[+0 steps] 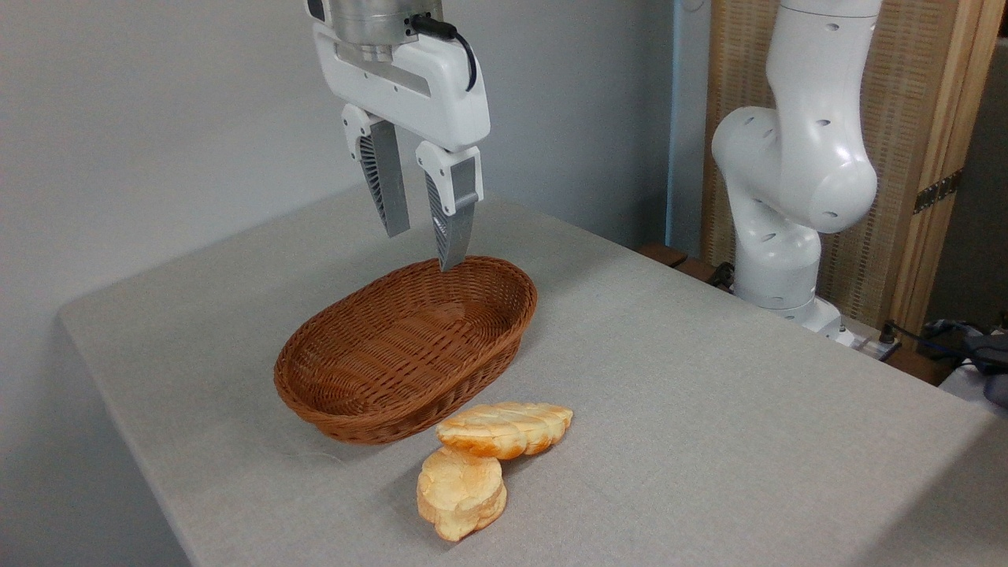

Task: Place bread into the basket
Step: 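Lower the open gripper toward the elongated toasted bread slice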

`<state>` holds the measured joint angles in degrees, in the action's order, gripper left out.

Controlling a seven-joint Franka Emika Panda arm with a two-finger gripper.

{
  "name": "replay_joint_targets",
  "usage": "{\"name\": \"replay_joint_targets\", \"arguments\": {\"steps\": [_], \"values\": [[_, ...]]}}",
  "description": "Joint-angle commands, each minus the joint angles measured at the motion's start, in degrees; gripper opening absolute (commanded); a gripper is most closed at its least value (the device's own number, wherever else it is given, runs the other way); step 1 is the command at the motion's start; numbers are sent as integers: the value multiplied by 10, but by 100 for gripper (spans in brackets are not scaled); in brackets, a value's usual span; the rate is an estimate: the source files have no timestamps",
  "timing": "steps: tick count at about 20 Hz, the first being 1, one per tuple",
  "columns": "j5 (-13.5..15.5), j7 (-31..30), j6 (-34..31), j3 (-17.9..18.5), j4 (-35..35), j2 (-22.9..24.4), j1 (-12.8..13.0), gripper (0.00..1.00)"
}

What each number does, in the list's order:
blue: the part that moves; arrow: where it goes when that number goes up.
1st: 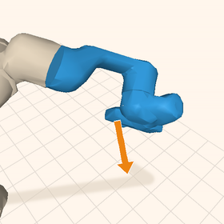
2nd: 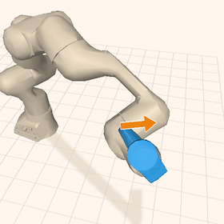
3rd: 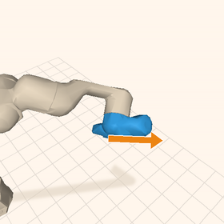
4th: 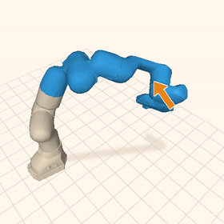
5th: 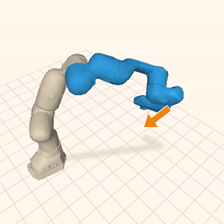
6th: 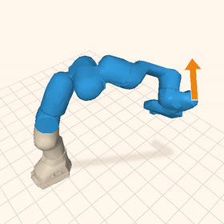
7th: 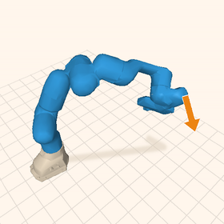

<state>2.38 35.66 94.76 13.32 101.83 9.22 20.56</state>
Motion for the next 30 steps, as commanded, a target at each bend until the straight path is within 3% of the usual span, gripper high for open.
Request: {"name": "replay_joint_targets", "arguments": {"steps": [1, 8, 16, 27, 30], "values": [[1, -9, 4, 19, 8, 8, 8, 100], [1, -8, 9, 42, 10, 14, 8, 100], [-1, 52, 13, 70, 21, 13, 8, 100], [-2, 109, 95, 93, 101, 8, 7, 100], [-33, 124, 133, 102, 115, 3, 7, 100]]}}
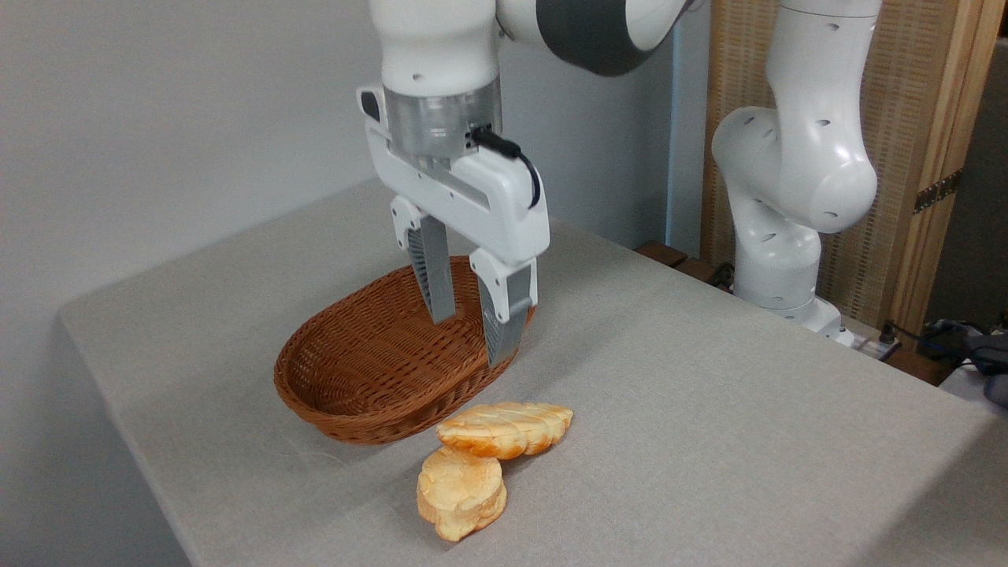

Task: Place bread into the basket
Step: 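Lower the open gripper toward the elongated toasted bread slice, then close the gripper on the elongated bread slice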

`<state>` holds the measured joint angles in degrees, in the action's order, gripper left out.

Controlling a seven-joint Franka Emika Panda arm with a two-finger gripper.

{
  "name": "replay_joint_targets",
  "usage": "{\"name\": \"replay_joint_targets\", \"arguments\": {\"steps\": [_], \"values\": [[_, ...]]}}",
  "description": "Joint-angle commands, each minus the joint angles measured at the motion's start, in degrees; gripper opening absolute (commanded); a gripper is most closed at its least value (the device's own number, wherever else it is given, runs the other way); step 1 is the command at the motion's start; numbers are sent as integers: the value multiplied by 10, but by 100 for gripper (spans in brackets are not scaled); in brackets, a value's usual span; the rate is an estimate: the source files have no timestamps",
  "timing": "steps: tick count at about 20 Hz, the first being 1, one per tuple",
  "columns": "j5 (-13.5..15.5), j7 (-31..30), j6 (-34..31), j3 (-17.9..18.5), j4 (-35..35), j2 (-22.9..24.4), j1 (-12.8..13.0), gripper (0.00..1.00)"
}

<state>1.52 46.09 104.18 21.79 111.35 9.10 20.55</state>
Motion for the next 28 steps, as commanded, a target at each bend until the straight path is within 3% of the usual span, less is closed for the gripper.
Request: {"name": "replay_joint_targets", "arguments": {"steps": [1, 5, 13, 23, 24, 28], "values": [[-26, 26, 58, 24, 25, 2, 7, 100], [-27, 38, 112, 26, 47, -10, 7, 100], [-27, 41, 162, 26, 64, -36, 7, 100], [-28, 61, 174, 26, 78, -55, 7, 100], [-28, 62, 174, 26, 78, -55, 7, 94], [-28, 86, 172, 26, 84, -55, 7, 37]]}}
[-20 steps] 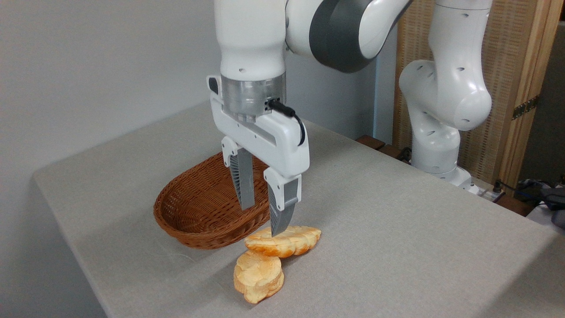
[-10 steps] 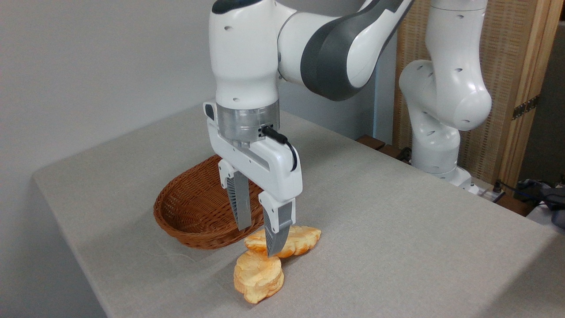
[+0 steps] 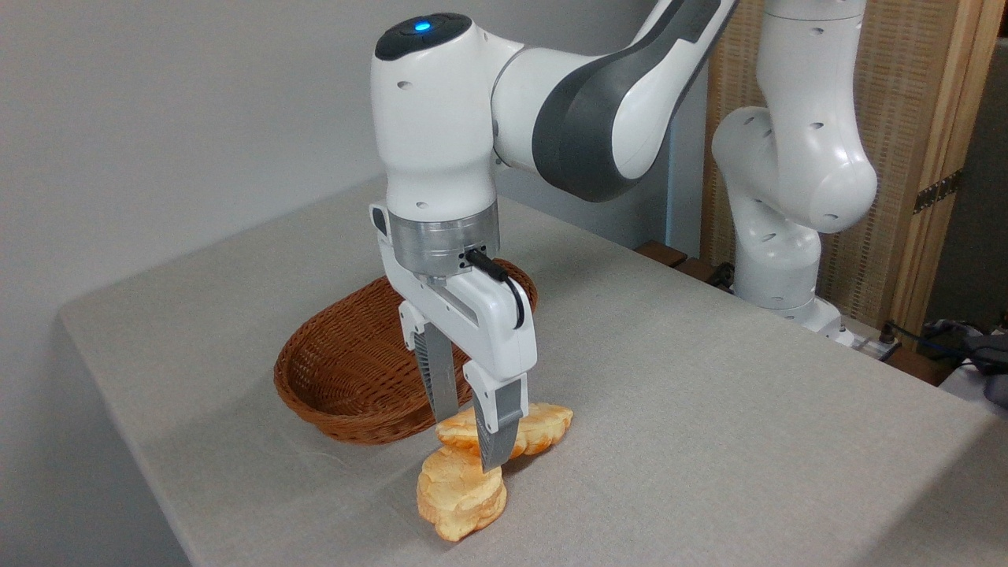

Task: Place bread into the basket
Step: 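Close the gripper on the elongated bread slice, then lift the bread slice and carry it over the wicker basket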

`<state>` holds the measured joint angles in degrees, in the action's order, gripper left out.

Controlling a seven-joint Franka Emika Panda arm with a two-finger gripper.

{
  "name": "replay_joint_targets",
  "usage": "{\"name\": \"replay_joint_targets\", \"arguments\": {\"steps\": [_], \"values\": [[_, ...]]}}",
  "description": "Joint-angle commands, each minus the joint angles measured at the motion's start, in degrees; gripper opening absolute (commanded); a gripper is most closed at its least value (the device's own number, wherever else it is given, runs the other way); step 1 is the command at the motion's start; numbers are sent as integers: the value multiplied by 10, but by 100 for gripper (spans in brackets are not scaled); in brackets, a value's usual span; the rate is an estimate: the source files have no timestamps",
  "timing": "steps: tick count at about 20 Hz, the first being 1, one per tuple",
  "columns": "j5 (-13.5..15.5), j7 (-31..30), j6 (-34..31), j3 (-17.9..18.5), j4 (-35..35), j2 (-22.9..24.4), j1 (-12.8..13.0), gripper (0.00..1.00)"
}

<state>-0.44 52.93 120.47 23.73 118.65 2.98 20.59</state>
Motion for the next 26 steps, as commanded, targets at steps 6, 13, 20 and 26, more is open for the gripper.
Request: {"name": "replay_joint_targets", "arguments": {"steps": [6, 13, 20, 26], "values": [[-8, 17, 9, 6, 11, 6, 8, 15], [-8, 16, 6, 7, 11, 7, 8, 14], [-8, 16, 2, 7, 9, 12, 8, 14], [-2, 17, -11, 17, -4, 39, 8, 15]]}}
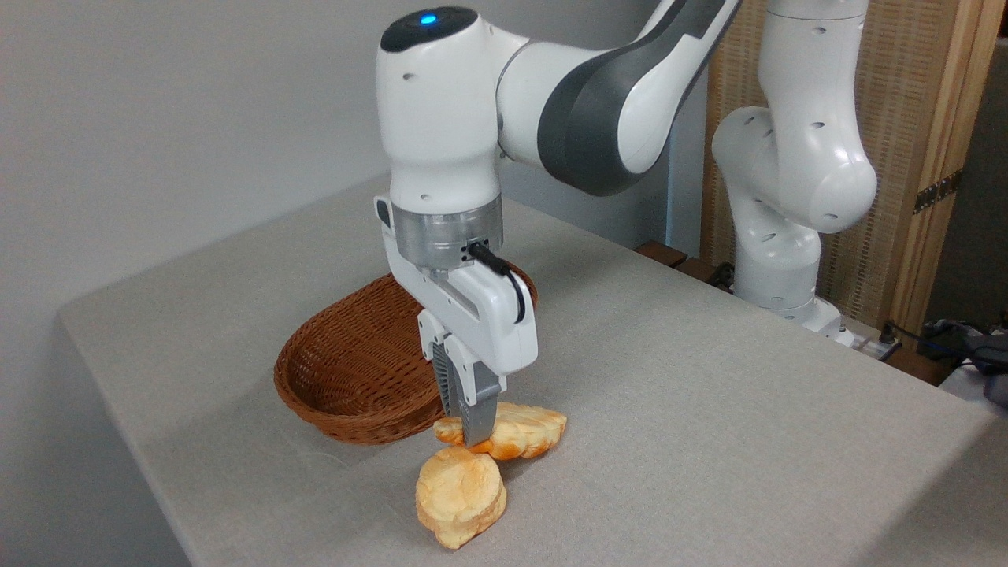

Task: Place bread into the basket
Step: 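Lift the bread slice and carry it over the wicker basket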

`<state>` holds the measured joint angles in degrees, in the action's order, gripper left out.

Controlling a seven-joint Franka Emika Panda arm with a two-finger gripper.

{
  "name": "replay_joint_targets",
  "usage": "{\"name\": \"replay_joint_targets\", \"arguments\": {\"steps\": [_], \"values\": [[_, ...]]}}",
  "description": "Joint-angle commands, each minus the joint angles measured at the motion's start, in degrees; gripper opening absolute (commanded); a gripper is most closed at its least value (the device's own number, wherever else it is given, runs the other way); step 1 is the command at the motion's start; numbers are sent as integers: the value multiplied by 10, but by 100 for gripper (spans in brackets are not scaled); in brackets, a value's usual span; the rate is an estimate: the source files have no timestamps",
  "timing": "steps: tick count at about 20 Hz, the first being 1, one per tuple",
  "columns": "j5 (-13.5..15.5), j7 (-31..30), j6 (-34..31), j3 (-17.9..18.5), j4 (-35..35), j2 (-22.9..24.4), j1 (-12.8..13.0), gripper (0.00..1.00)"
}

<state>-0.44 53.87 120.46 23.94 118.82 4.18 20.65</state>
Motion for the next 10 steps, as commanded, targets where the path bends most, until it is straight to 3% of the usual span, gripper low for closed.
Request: {"name": "replay_joint_targets", "arguments": {"steps": [1, 6, 10], "values": [[-1, 8, -22, 15, -16, 27, 7, 15], [4, 7, -78, 11, -62, 32, 7, 18], [45, 4, -91, 4, -89, 35, 10, 20]]}}
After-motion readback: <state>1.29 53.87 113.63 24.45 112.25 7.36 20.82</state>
